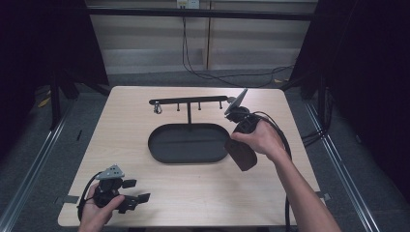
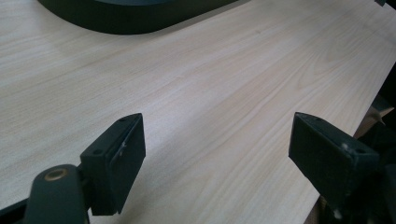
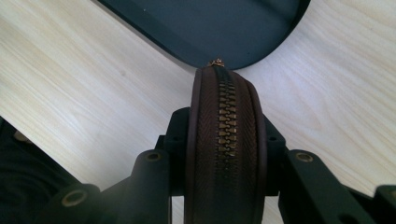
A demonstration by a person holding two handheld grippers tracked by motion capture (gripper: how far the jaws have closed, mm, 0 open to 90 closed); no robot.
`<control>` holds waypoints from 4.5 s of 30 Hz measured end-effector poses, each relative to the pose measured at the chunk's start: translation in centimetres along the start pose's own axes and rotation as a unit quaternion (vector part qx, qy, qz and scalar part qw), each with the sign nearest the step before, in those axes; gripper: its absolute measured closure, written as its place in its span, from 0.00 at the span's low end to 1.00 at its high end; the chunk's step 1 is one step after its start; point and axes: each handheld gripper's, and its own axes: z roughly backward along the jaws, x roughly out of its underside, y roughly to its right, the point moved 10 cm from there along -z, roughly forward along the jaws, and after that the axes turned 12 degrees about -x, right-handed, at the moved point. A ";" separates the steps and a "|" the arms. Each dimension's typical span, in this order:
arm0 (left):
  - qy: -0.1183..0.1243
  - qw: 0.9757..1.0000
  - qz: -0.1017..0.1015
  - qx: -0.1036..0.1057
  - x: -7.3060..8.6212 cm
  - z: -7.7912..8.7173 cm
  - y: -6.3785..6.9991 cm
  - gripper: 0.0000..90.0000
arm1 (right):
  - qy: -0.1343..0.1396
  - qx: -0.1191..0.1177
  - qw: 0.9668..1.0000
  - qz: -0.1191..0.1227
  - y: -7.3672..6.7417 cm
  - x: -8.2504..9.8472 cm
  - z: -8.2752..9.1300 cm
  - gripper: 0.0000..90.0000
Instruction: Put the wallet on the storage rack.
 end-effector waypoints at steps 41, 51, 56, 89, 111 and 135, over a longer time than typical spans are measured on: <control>0.000 1.000 0.004 0.003 0.0 0.1 0.0 0.21 | 0.126 -0.078 0.988 -0.040 0.6 -6.2 0.3 0.73; -0.001 1.000 0.004 0.002 0.1 0.1 0.0 0.21 | 0.177 -0.103 0.976 -0.070 1.9 -6.8 -0.6 0.73; -0.001 1.000 0.003 0.004 0.1 0.1 0.0 0.21 | 0.203 -0.119 0.968 -0.084 2.6 -7.2 -1.1 0.73; -0.003 1.000 0.001 0.002 0.0 0.0 0.0 0.21 | 0.281 -0.193 0.931 -0.130 3.8 -9.6 -6.8 0.73; -0.006 1.000 0.001 0.004 0.0 -0.1 0.1 0.21 | 0.276 -0.108 0.946 -0.133 6.4 -8.2 -5.2 0.35; -0.003 1.000 0.007 -0.003 -0.1 0.0 -0.3 0.21 | 0.319 -0.098 0.940 -0.067 5.3 -5.7 -2.8 0.23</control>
